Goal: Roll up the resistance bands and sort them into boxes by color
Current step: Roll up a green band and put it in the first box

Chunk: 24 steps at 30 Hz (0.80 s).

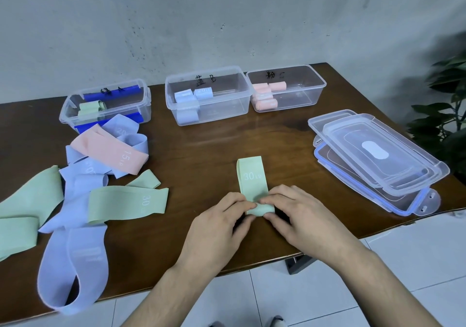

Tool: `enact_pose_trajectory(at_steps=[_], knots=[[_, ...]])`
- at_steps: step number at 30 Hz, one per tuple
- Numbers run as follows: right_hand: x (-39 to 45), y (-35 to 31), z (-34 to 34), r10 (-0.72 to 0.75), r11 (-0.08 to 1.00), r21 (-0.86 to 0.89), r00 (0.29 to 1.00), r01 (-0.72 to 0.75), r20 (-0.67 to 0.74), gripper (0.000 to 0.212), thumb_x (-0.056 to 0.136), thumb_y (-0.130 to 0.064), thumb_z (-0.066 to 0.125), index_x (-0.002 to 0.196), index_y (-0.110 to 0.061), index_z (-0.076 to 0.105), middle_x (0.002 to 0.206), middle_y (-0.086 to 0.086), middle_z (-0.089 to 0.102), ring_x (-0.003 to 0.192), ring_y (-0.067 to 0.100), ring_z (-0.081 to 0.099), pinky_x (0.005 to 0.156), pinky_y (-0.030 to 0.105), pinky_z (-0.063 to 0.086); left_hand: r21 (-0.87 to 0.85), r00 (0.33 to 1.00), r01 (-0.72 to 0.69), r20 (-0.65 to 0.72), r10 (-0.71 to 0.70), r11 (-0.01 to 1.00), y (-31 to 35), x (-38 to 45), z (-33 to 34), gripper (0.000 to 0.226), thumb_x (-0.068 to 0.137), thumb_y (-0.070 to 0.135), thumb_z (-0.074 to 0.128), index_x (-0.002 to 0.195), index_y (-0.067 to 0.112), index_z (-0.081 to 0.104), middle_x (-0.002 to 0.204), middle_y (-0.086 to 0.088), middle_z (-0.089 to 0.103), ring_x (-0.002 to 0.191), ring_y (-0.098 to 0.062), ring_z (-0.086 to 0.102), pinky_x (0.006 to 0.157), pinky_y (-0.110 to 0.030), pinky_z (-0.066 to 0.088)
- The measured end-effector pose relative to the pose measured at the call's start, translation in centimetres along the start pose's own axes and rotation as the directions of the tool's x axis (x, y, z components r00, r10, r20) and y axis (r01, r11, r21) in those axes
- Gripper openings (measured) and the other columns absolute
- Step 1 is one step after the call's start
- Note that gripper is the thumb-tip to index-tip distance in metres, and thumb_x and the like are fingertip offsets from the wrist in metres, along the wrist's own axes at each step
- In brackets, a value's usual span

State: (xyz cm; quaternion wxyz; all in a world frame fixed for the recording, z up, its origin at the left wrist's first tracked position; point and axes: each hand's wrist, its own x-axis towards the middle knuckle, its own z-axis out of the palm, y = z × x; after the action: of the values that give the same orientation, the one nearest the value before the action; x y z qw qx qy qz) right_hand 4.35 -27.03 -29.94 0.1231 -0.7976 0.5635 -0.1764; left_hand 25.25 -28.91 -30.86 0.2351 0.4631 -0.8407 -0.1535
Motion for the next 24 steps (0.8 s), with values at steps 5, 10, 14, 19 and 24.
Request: enact_pose_trajectory(at_steps=[5,10,14,19,24], knots=[[0.2,0.0,-0.1,0.004,0.999,-0.035,1.0,-0.004,0.019,0.04,0.1,-0.04,0.053,0.139,-0.034,0.054,0.128,-0.021,0.051,0.103,0.002,0.042,0.093,0.017,0.041,0.074,0.999,0.01,0.04,-0.013,0.997,-0.3,0.6,0.0,0.027,0.093,0.041,0.063,0.119,0.034,0.065,0.12,0.022,0.055,0.07,0.0,0.053,0.063,-0.013,0.052],[0.2,0.2,0.2,0.024,1.0,-0.006,1.0,-0.024,-0.011,0.035,0.092,-0.031,0.068,0.126,-0.032,0.061,0.12,-0.019,0.054,0.099,0.003,0.046,0.086,0.014,0.04,0.077,0.998,0.012,0.057,-0.016,0.997,-0.4,1.0,-0.1,0.032,0.098,0.044,0.052,0.128,0.036,0.058,0.127,0.024,0.05,0.079,-0.001,0.055,0.07,-0.009,0.048],[0.7,0.5,0.1,0.029,1.0,0.005,1.0,-0.029,0.0,0.033,0.096,-0.034,0.061,0.129,-0.031,0.061,0.122,-0.02,0.055,0.103,0.002,0.047,0.091,0.013,0.039,0.042,0.998,0.037,0.044,-0.039,0.998,-0.3,1.0,0.0,0.033,0.098,0.045,0.051,0.13,0.037,0.056,0.128,0.025,0.047,0.074,0.0,0.048,0.067,-0.006,0.043],[1.1,0.7,-0.2,0.024,1.0,-0.001,0.999,-0.024,0.042,0.037,0.1,-0.039,0.052,0.137,-0.033,0.055,0.127,-0.021,0.051,0.108,0.002,0.045,0.098,0.017,0.04,0.032,0.998,0.051,0.041,-0.052,0.998,-0.4,1.1,0.2,0.026,0.096,0.039,0.059,0.121,0.035,0.062,0.122,0.023,0.052,0.069,0.001,0.046,0.061,-0.003,0.039],[1.3,0.5,-0.2,0.031,0.999,-0.014,0.999,-0.03,0.018,0.04,0.1,-0.041,0.051,0.141,-0.036,0.051,0.129,-0.023,0.049,0.105,0.001,0.041,0.094,0.024,0.046,0.055,0.996,0.053,0.062,-0.057,0.997,-0.6,1.8,-0.1,0.03,0.099,0.045,0.051,0.128,0.039,0.058,0.128,0.026,0.049,0.08,-0.001,0.053,0.069,-0.014,0.052]])
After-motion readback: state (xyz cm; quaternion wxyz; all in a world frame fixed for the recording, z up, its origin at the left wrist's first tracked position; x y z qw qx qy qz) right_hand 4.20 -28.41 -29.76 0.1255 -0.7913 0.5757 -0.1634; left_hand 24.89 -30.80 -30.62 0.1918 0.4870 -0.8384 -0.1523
